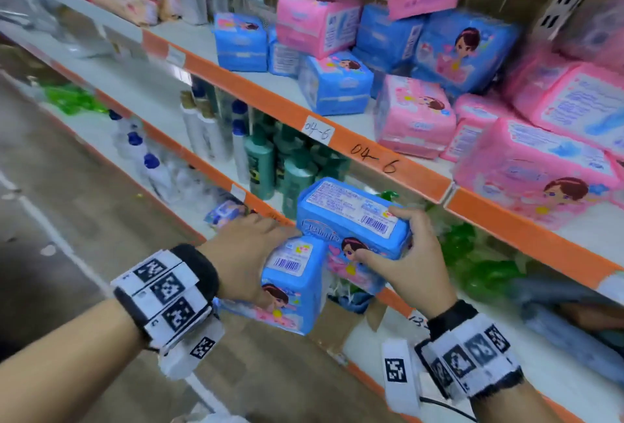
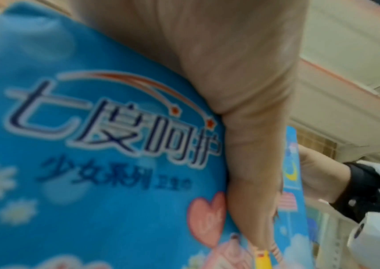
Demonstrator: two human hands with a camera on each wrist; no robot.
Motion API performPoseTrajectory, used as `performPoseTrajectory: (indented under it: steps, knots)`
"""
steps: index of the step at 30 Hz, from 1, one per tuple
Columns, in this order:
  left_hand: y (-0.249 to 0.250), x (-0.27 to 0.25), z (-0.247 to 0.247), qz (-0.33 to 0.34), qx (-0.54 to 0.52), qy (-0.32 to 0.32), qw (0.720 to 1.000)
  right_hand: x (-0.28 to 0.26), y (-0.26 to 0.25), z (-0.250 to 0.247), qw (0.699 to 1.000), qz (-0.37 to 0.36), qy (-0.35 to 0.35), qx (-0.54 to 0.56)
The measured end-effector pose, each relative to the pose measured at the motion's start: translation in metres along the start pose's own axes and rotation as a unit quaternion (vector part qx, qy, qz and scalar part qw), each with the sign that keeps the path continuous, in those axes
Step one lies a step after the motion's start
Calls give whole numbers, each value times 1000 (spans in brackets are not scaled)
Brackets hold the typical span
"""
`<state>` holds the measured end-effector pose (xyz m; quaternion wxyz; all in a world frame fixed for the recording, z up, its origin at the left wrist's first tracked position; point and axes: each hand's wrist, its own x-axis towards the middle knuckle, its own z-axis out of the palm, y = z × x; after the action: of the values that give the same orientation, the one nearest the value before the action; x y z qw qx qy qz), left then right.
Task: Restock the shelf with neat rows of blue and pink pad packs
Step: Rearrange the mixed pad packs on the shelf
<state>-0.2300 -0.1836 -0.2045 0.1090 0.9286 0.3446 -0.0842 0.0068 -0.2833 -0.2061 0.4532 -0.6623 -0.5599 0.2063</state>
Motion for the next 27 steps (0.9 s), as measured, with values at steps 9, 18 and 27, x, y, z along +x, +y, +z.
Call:
performPoseTrajectory:
  steps: [9,18,27]
  knots:
    - [-142,-42,165,-142,-37,-105,984,-2,62,207,971,191,-107,-96]
    - [-196,-24,342,-222,-116,-222,942,-22,182,353,877,314,-294,-213]
    - [-227,79,614,-248,-169,-265,917,-31,429,528,807,410,-372,-207]
